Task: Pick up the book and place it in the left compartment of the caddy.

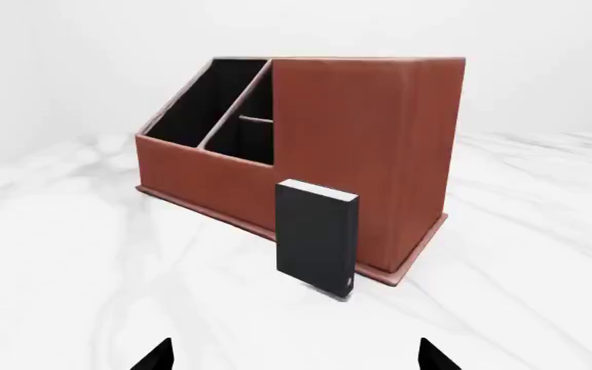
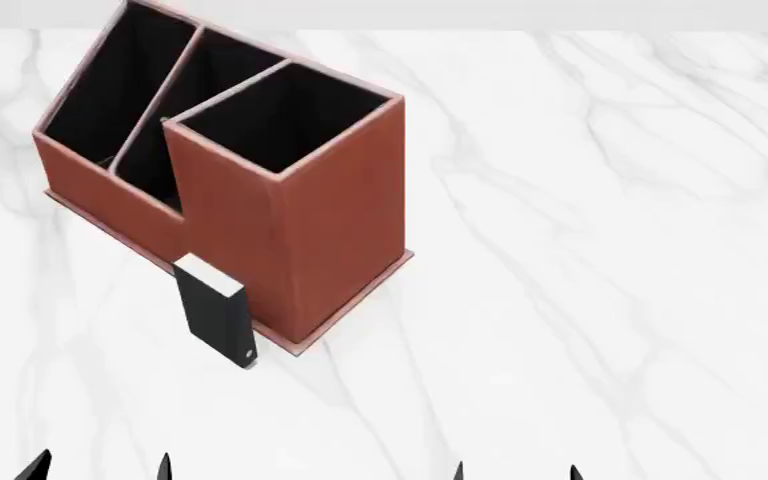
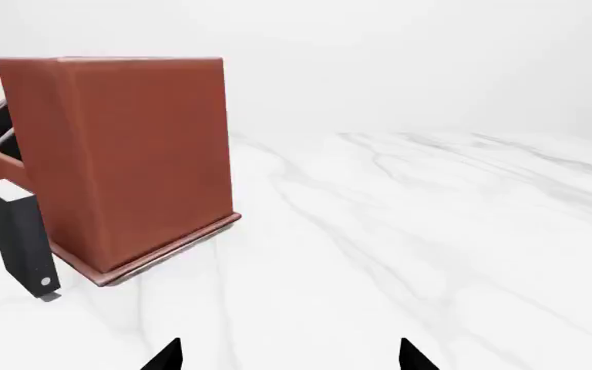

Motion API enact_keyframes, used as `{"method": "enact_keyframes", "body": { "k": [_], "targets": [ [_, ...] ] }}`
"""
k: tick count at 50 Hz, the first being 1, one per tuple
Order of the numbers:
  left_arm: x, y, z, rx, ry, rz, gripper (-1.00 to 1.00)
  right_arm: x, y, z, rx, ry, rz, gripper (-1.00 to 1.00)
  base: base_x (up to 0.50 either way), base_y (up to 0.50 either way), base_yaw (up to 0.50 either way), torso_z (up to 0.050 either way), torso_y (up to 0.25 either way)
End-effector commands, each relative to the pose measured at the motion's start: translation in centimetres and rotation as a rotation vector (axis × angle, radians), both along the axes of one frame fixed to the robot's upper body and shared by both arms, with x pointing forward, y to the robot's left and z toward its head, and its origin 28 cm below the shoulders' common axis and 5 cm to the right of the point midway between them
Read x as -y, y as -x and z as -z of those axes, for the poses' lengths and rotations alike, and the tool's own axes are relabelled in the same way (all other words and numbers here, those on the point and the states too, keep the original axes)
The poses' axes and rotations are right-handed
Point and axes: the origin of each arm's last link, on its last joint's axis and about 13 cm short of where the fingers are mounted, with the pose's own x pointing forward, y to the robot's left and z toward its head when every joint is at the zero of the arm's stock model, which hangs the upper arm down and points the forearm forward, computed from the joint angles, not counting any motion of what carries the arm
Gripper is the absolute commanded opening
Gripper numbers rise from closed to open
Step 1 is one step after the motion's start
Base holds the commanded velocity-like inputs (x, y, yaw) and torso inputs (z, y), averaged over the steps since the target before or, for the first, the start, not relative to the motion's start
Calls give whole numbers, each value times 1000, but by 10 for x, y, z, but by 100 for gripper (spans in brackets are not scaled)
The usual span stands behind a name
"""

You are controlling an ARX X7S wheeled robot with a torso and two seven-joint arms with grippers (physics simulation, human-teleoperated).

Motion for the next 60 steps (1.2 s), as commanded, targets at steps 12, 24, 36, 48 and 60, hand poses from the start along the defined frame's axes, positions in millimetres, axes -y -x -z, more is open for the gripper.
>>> {"method": "enact_keyframes", "body": {
  "k": [12,24,36,48,60],
  "targets": [
    [0,-1,2,10,-30,10,100,0,-2,0,-1,8,9,100,0,0,0,0,0],
    [1,-1,4,14,-80,12,100,-1,-1,-1,1,10,9,100,0,0,0,0,0],
    [1,0,2,19,-56,15,100,-1,0,-3,18,12,5,100,0,0,0,0,0],
    [1,1,1,35,-64,14,100,-1,0,-3,10,17,9,100,0,0,0,0,0],
    [1,0,-13,42,-67,16,100,-2,0,-3,10,25,4,100,0,0,0,0,0]
  ]
}}
